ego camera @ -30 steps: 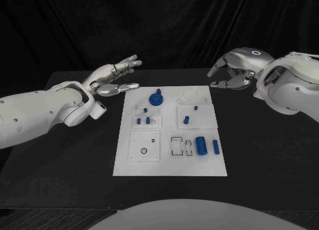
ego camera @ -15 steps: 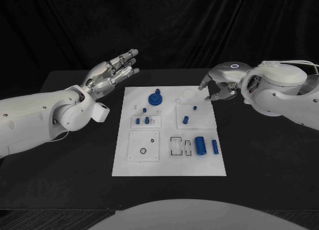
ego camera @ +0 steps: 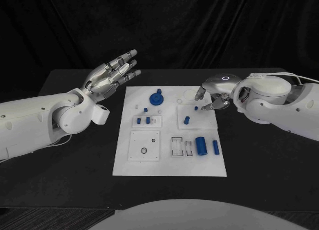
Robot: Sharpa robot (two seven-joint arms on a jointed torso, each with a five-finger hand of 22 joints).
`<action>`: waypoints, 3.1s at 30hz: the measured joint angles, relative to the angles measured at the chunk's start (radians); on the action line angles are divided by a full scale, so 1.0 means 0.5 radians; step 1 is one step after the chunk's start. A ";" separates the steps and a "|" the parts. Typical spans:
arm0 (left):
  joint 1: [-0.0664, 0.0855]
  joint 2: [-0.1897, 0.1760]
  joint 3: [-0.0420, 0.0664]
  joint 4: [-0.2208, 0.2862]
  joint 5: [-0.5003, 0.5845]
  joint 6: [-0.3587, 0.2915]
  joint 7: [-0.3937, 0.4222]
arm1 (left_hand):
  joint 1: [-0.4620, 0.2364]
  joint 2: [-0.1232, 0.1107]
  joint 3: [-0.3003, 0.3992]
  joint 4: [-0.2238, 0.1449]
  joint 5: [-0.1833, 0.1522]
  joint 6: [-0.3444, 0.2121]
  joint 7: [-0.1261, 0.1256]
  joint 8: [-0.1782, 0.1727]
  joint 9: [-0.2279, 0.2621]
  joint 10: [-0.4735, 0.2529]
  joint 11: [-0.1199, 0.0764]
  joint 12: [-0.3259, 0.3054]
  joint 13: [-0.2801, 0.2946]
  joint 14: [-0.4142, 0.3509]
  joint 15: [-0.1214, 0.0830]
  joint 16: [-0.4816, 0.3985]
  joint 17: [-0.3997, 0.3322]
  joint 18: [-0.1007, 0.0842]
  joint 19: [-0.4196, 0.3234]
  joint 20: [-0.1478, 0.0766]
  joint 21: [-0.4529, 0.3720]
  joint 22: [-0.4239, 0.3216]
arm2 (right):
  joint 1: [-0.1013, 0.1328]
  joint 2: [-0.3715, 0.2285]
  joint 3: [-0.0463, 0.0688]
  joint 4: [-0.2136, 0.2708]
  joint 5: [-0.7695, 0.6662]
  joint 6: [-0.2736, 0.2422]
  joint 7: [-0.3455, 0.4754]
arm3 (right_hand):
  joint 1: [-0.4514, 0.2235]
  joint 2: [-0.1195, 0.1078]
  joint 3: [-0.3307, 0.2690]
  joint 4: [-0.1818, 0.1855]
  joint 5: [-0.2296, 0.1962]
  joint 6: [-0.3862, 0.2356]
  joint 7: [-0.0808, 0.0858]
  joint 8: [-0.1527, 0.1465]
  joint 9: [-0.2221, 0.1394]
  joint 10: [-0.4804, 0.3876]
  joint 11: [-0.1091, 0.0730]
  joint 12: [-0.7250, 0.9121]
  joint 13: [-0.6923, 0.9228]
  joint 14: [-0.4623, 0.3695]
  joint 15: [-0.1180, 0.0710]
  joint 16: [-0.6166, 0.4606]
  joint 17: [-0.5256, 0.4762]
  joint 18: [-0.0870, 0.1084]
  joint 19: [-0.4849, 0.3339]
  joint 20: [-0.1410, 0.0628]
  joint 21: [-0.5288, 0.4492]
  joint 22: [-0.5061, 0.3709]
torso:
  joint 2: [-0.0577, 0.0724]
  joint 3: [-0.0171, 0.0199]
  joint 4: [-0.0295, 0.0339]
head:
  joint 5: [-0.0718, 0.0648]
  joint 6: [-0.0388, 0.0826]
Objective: Assemble the parts on the task board
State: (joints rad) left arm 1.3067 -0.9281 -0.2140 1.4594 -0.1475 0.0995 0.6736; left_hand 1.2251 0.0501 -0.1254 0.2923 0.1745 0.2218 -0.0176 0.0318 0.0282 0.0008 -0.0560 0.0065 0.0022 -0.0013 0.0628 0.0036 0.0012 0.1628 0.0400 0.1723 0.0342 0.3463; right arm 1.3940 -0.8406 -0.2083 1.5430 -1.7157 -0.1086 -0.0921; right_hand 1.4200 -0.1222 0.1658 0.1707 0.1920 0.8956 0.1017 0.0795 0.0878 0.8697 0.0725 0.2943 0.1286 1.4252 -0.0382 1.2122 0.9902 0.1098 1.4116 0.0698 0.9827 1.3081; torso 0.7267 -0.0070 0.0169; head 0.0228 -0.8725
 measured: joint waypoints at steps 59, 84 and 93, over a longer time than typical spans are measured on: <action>-0.042 0.009 0.000 -0.033 0.078 0.097 0.007 | 0.384 0.166 -0.143 -0.055 0.462 0.104 0.103 0.000 0.009 0.073 0.115 0.008 0.016 0.047 0.104 0.008 0.012 -0.001 0.096 0.125 0.026 -0.015 | -0.134 0.157 0.001 -0.211 -0.007 -0.143 0.129 | 0.033 -0.030 0.298 -0.115 0.350 0.253 0.018 0.114 0.104 0.358 -0.021 -0.039 -0.100 0.037 -0.006 0.042 0.057 -0.001 0.043 -0.015 0.033 -0.001 | 0.000 0.0077 -0.002 | -0.002 0.000; -0.043 0.015 0.000 -0.044 0.079 0.107 0.007 | 0.445 0.196 -0.167 -0.092 0.622 0.146 0.132 0.000 0.015 0.088 0.130 0.008 0.019 0.050 0.121 0.016 0.014 -0.001 0.136 0.135 0.036 -0.005 | -0.156 0.159 0.006 -0.233 -0.007 -0.188 0.148 | 0.033 -0.029 0.356 -0.173 0.372 0.290 0.033 0.138 0.147 0.423 -0.022 -0.039 -0.101 0.049 0.007 0.041 0.055 -0.001 0.050 -0.007 0.033 0.000 | -0.001 0.0073 -0.001 | -0.004 0.000; -0.044 0.016 0.000 -0.045 0.079 0.107 0.008 | 0.459 0.200 -0.162 -0.108 0.652 0.186 0.143 0.010 0.018 0.088 0.130 0.011 0.019 0.057 0.129 0.023 0.016 -0.001 0.150 0.135 0.036 0.001 | -0.163 0.141 0.001 -0.223 -0.008 -0.251 0.173 | 0.045 -0.018 0.381 -0.198 0.371 0.353 0.032 0.176 0.184 0.489 -0.025 -0.041 -0.103 0.055 0.012 0.055 0.071 -0.001 0.057 0.000 0.061 0.000 | -0.001 0.0073 -0.002 | -0.003 0.000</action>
State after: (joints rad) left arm 1.2845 -0.9202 -0.2141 1.4369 -0.1081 0.1531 0.6774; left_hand 1.4544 0.1501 -0.2065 0.2383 0.5005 0.3147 0.0538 0.0365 0.0370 0.0448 0.0091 0.0122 0.0115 0.0273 0.1271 0.0152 0.0089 0.1623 0.1152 0.2398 0.0523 0.3471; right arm 1.3123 -0.7701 -0.2078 1.4313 -1.7196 -0.2342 -0.0054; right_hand 1.4423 -0.1312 0.3564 0.0715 0.3777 1.0722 0.1176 0.1674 0.1801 1.1142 0.0598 0.2739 0.0770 1.4526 -0.0320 1.2397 1.0254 0.1094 1.4402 0.0699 1.0134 1.3080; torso 0.7261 -0.0034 0.0160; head 0.0211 -0.8726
